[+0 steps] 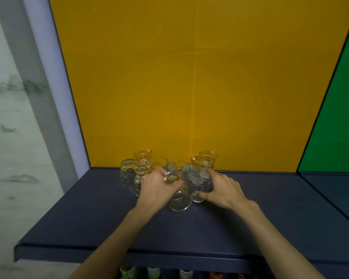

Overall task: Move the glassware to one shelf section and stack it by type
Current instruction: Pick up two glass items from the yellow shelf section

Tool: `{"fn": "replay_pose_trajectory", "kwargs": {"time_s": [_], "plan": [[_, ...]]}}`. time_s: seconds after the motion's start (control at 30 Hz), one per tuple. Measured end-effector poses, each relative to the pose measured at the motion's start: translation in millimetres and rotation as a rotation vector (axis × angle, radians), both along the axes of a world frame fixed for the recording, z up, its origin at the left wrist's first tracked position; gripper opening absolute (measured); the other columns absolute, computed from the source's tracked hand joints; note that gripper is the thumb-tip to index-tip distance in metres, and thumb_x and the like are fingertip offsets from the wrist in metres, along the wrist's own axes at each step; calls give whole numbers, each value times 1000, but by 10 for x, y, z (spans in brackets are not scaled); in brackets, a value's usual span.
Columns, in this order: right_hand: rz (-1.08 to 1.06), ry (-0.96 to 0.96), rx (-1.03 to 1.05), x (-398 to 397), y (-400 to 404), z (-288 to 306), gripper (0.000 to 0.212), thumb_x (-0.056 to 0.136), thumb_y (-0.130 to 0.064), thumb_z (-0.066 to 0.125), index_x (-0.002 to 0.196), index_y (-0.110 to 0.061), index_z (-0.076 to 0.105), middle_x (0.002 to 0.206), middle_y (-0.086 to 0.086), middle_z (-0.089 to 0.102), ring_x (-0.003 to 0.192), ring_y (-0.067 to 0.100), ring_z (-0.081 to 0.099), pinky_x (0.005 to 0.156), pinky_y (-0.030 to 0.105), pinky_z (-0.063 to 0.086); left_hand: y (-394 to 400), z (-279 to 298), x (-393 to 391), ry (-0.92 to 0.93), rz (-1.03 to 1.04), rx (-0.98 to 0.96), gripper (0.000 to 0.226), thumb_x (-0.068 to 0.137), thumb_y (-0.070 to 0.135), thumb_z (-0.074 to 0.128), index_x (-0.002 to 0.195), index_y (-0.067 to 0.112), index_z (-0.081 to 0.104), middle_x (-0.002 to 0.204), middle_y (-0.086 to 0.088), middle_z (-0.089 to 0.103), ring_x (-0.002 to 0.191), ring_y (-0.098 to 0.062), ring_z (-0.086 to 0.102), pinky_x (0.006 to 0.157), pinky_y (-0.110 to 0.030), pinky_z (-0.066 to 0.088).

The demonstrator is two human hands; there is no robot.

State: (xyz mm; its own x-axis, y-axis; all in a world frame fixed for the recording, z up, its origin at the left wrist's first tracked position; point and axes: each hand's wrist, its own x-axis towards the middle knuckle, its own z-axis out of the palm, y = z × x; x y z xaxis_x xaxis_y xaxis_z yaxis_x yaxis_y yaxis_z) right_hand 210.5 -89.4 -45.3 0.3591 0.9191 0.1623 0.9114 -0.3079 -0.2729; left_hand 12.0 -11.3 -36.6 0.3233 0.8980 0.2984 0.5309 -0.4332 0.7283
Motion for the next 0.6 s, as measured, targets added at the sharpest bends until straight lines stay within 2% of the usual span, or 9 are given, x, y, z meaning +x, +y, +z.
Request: {"fn": "replay_pose_trajectory", "kwargs": {"time_s": [0.07, 0.13, 0.37, 0.47, 0.53, 0.6], "plan": [[2, 12, 17, 7, 25, -22, 90, 68, -71, 67, 142, -34, 35, 136, -4, 59, 119, 26, 59, 87, 41, 48, -40, 69, -44, -135, -1, -86, 45, 73, 47, 81, 96, 19, 55, 70, -1, 72, 55, -17, 70, 58, -34, 57], [0, -2, 32, 9, 45, -34, 93, 67, -74, 67, 144, -33, 34, 137, -4, 58, 119, 26, 59, 87, 41, 47, -66, 141, -80, -225, 2, -157, 39, 77, 40, 81, 97, 17, 56, 66, -3, 74, 49, -17, 70, 58, -30, 59], [-21, 27, 56, 24, 68, -82, 92, 65, -75, 68, 140, -31, 39, 134, -4, 59, 118, 24, 59, 88, 41, 48, 17, 223, -99, -660, -80, -506, 34, 85, 21, 74, 103, -3, 58, 80, -16, 76, 60, -29, 73, 64, -37, 63], [-41, 41, 50, 22, 78, -75, 93, 63, -74, 70, 137, -26, 40, 132, -2, 61, 117, 26, 60, 87, 39, 47, 15, 280, -95, -897, -169, -608, 16, 93, 13, 64, 98, 0, 57, 105, -21, 70, 65, -32, 72, 62, -38, 64], [-47, 52, 49, 19, 81, -71, 94, 62, -73, 72, 136, -25, 40, 132, -1, 61, 118, 27, 60, 88, 39, 47, 11, 318, -111, -994, -219, -676, 9, 95, 7, 59, 89, 1, 56, 104, -28, 69, 71, -38, 73, 65, -42, 64], [-50, 65, 49, 18, 87, -78, 94, 61, -73, 73, 135, -25, 40, 131, -1, 61, 117, 26, 60, 89, 40, 47, 17, 332, -134, -1060, -270, -728, 11, 94, 3, 56, 84, 3, 54, 96, -28, 72, 79, -43, 73, 71, -45, 63]]}}
